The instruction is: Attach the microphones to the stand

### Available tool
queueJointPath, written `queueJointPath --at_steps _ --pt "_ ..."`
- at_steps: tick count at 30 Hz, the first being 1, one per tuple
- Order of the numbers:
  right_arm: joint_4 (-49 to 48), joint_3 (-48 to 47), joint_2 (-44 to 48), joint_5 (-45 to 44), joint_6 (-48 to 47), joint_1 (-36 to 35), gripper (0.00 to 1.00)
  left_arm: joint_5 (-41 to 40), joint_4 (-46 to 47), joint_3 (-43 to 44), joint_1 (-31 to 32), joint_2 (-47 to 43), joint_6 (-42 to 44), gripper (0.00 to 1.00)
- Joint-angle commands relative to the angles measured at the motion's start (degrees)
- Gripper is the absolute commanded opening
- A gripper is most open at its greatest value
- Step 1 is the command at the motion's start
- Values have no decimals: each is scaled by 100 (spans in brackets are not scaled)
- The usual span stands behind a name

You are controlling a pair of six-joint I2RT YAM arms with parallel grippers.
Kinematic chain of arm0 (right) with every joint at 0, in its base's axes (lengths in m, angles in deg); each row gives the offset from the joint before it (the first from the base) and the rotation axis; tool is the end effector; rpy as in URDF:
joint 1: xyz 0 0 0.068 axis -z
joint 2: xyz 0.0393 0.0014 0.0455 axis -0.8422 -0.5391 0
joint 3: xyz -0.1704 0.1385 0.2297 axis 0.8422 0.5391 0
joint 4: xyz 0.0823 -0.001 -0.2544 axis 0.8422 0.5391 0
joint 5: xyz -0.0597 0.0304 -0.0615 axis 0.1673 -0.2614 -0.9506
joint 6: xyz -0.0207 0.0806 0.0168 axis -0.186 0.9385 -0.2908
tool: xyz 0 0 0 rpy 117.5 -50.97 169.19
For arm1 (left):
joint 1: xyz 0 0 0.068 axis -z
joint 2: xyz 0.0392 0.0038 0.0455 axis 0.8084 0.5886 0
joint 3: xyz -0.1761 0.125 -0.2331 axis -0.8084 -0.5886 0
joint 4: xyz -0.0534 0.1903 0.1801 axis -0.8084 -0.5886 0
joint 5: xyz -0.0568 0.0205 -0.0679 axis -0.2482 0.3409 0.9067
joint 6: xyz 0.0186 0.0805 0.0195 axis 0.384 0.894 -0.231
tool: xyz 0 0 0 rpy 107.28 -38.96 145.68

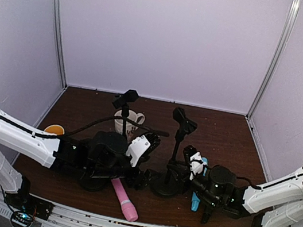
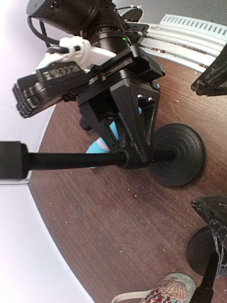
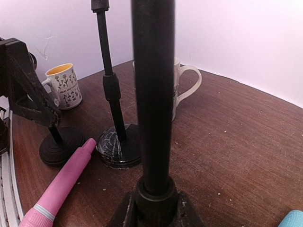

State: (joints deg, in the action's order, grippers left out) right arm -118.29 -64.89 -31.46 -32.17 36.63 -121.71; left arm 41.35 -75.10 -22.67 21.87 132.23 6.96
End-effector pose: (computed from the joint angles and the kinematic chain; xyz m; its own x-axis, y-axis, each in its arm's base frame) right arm 0.1371 0.2499 0.2048 -0.1788 -0.0802 -0.9806 -0.7794 0.6199 0.0914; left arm 0.1079 -0.3454 0.2754 -0.4176 0.2095 -0.8841 0.7763 0.5880 -0.2274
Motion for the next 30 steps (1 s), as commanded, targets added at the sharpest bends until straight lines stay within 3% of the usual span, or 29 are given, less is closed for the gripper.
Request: queueJointPath --at_steps 1,5,8,15,24,30 --pt "-1087 -182 -257 239 19 157 0 -40 -43 -91 8 -118 58 74" --pt "-1232 -166 -549 273 125 213 0 -68 -67 -66 13 -128 94 74" --pt "-1273 -178 -708 297 166 219 6 -85 -76 -64 13 -146 99 74" --pt "-946 -182 -512 318 241 212 40 -145 -157 -107 13 -271 128 74" --pt "9 60 658 260 754 56 62 -344 -559 -103 13 -515 334 75" --pt "1117 413 1660 -577 1030 -828 69 -370 -980 -112 13 -721 639 79"
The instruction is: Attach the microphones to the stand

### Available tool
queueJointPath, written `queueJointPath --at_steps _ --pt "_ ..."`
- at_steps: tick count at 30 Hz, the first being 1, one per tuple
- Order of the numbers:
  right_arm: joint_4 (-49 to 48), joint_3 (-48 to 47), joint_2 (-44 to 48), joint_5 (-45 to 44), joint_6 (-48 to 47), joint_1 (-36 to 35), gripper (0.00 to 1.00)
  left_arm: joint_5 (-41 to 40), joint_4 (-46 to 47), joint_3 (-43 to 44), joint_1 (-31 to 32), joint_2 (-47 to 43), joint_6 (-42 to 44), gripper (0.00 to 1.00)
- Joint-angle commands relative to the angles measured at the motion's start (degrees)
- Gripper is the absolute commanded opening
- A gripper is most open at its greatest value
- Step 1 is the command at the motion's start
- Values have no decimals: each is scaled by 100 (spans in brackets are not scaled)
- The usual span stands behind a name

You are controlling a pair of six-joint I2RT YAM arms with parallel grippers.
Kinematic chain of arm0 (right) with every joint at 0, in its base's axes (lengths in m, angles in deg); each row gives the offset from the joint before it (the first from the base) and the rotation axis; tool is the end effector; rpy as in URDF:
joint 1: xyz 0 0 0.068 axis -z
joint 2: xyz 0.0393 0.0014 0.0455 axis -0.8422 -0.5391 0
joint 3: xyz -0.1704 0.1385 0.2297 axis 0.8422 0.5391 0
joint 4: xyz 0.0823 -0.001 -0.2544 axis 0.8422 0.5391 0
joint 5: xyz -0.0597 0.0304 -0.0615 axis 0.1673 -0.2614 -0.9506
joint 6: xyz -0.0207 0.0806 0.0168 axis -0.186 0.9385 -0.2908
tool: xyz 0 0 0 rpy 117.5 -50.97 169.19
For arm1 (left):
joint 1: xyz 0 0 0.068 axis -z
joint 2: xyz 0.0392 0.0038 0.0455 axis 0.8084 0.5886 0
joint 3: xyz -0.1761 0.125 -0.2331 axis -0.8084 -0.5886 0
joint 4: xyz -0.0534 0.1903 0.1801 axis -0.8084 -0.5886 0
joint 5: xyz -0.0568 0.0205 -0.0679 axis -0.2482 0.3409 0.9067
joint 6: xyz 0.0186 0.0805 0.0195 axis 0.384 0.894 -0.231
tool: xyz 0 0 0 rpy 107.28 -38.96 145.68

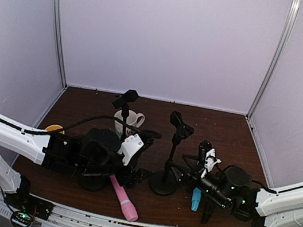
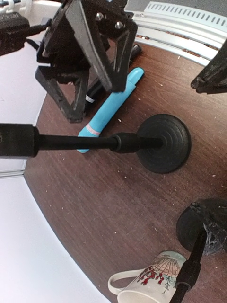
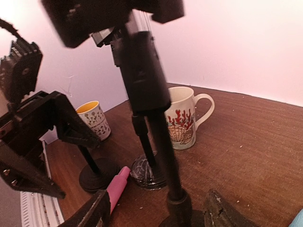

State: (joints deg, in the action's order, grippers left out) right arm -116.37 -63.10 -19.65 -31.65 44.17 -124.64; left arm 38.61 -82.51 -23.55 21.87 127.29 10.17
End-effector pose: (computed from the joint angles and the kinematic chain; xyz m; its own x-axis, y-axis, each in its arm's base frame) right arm 0.1124 0.2302 0.2410 -0.2278 0.1114 -0.9673 -0.7979 0.5480 0.2511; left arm 0.1049 -0.3195 0.2816 -0.3789 0.2811 -0.8817 0.7740 0.6186 -0.1354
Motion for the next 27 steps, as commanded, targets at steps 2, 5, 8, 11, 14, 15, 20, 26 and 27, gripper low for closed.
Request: queueJointPath --at_steps 2,5,8,11,14,15,20,26,27 --pt "1280 258 656 -911 322 -916 68 -67 -293 -80 8 -306 421 80" --pt "1876 74 683 -1421 283 -1620 68 -307 -426 -143 13 -376 442 84" --pt "2361 -335 344 -1610 218 -2237 67 -403 -579 -107 12 -371 467 85" --pt "2841 -974 -298 -1659 80 -2704 68 -463 -698 -26 13 -340 433 85" --pt "3155 -1609 -1008 -1687 -27 -2991 70 -497 -807 1 13 -363 412 85" --pt "3169 -1758 -1203 -1670 -2 -3030 71 -528 -833 -9 13 -382 401 85" --pt "2999 -2137 -1726 -1578 187 -3051 79 -619 -980 -111 8 -571 359 85" --pt "3782 -2863 -2373 -1371 424 -2988 89 -747 -1044 -307 13 -829 311 85" --pt "3992 -2975 -2479 -1272 482 -2956 89 -773 -1055 -325 12 -862 302 85"
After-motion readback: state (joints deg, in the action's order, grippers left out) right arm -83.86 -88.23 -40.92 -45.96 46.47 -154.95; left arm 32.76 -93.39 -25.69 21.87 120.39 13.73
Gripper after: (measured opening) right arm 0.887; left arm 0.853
